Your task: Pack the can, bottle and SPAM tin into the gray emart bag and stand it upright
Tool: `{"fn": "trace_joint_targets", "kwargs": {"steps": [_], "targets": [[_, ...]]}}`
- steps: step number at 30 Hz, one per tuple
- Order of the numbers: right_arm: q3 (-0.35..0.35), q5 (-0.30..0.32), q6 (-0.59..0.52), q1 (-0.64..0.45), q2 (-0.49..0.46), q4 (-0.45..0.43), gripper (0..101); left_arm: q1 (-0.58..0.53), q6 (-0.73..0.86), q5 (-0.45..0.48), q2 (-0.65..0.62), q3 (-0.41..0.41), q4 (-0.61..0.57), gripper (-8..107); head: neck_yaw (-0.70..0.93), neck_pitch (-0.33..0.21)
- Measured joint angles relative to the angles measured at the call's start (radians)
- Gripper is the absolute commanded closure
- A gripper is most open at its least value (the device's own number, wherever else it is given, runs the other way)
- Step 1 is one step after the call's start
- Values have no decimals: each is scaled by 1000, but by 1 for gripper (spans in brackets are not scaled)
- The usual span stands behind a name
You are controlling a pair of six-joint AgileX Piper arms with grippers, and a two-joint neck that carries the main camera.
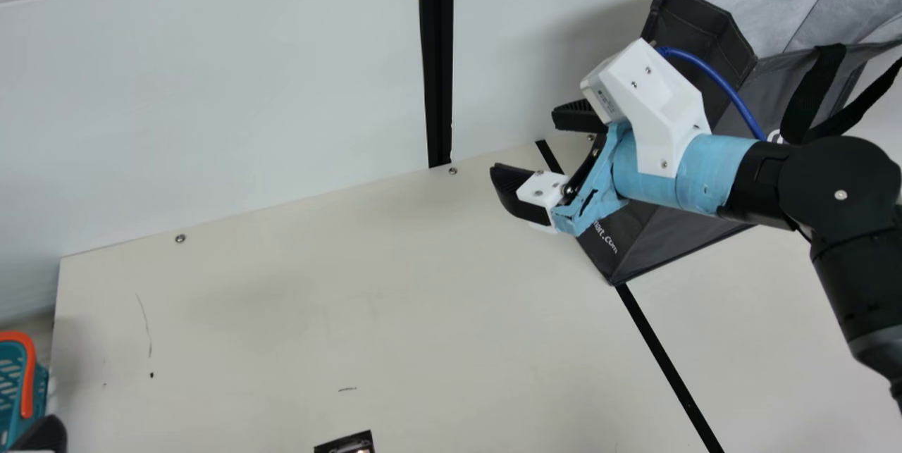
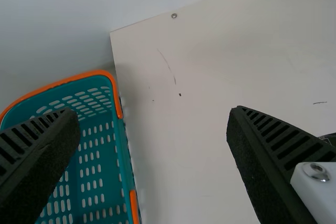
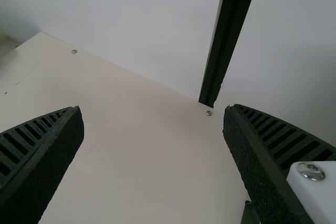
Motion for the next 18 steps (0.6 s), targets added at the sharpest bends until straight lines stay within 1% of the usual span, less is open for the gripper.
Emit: {"fn": "trace_joint_targets", "kwargs": {"steps": [18], "targets": [[0, 0, 0, 0, 0, 0, 6, 0, 0, 0, 0, 0, 0, 9, 0, 0]]}}
